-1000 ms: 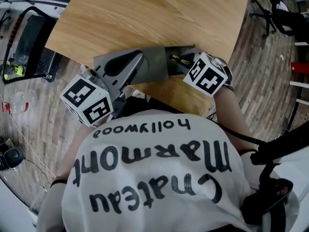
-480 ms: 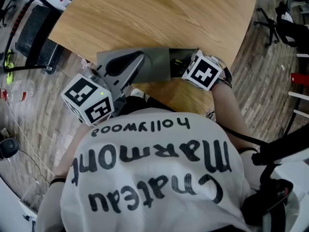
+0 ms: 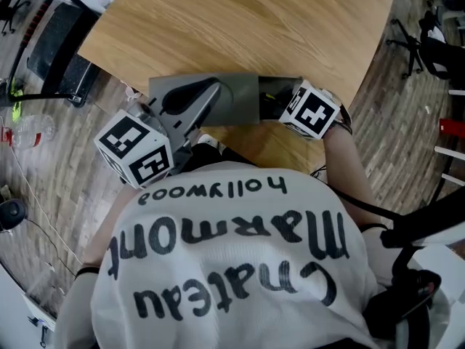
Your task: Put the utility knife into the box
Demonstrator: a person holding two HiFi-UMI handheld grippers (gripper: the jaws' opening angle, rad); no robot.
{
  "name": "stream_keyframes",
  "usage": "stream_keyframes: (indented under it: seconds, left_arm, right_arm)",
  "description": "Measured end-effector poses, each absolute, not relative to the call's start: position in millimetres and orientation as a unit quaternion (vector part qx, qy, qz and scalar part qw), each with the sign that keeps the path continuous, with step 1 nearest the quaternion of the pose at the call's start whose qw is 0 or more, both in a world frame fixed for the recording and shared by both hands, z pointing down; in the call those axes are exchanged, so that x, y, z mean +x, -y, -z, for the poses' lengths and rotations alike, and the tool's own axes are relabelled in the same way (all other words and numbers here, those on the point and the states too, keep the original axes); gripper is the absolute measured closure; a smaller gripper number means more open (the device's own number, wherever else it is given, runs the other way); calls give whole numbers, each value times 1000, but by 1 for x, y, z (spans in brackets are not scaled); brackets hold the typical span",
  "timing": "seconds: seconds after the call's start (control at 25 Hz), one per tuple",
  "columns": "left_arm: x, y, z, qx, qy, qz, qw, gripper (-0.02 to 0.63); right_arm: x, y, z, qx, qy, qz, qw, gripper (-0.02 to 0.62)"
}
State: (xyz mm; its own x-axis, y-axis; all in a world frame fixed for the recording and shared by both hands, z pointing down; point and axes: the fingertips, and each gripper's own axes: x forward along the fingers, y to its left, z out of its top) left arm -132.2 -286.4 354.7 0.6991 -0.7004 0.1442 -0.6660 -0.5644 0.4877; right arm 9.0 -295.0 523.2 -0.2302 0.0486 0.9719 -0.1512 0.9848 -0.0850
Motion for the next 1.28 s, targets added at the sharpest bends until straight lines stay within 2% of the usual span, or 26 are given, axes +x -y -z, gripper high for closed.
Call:
stream_keyframes:
  seconds: [0.32,0.64,0.8,1.04,1.12,1.28]
  left_arm:
    - [-125,284,-356,884,387,27,261,597]
    - [-122,283,-354,895,369,16,252,597]
    - [-111,283,-351,903,352,8,246,597]
    - [-108,290,-333,915,338,18,221,597]
    - [-111,294,-326,917,338,21,209,597]
    - [-119,300,-314,922,331,39,198,597]
  right_arm:
    - [4,302,-499,51,840,-151,518,526]
    - [6,319,-461,129,885,-100,436,528]
    - [-6,325,-428,194,919,-77,335,528]
    - [-14,329,-355,243,947,-166,125,528]
    - [-13,330,-323,244,953,-160,82,528]
    - [-5,331,-273,270,956,-107,41,529]
